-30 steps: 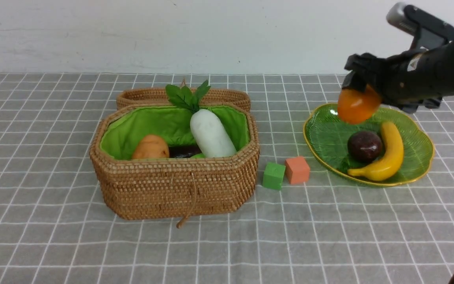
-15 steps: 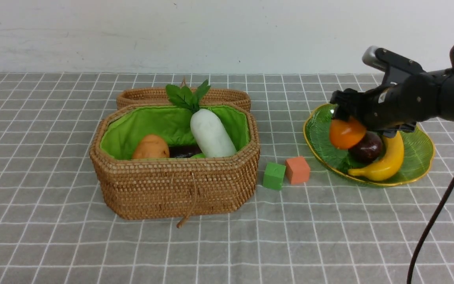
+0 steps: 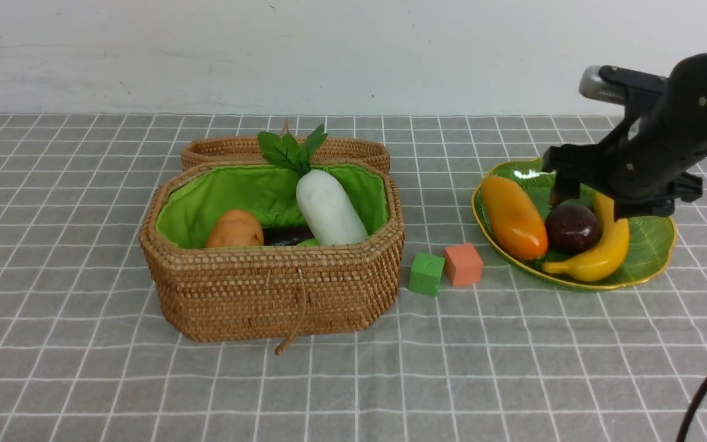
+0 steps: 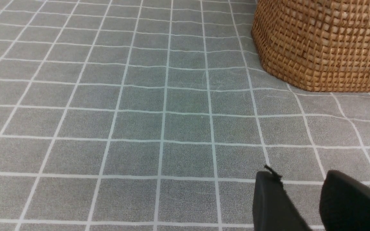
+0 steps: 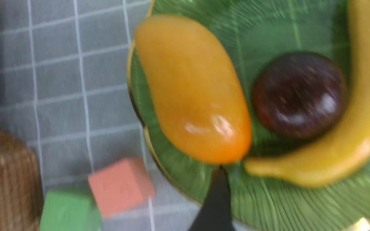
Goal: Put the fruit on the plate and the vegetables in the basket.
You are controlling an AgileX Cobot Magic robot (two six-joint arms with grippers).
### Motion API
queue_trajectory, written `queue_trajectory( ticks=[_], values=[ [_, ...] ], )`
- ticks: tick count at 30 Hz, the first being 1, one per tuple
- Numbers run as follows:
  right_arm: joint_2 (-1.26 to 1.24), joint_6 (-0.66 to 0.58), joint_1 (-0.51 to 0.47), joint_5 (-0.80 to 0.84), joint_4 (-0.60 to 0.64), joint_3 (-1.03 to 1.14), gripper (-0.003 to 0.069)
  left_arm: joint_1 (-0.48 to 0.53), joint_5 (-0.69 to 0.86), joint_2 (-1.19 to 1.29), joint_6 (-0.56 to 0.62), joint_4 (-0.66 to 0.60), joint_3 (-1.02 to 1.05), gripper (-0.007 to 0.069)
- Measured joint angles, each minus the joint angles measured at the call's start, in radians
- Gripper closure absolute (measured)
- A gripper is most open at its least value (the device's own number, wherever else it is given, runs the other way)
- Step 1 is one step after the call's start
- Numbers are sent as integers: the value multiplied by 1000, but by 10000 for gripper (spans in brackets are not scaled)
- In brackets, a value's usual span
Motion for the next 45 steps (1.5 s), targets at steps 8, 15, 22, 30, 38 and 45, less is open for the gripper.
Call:
queue_trajectory(
  ticks=[8, 15, 22, 30, 38, 45],
  values=[
    [-194, -74, 0, 389, 0, -1, 458, 0, 0, 0, 0, 0, 0, 389],
    [-364, -149, 0, 493, 10, 15, 676, 0, 0, 0, 0, 0, 0, 387],
    [-459, -153, 0, 507, 10, 16, 676, 0, 0, 0, 0, 0, 0, 387],
    [-467, -153, 0, 507, 10, 17, 673, 0, 0, 0, 0, 0, 0, 387],
    [-658, -184, 0, 495, -28, 45, 670, 0, 0, 0, 0, 0, 0, 387],
    [-1092, -207, 0, 136, -195, 319, 665, 0, 0, 0, 0, 0, 0, 387]
  ],
)
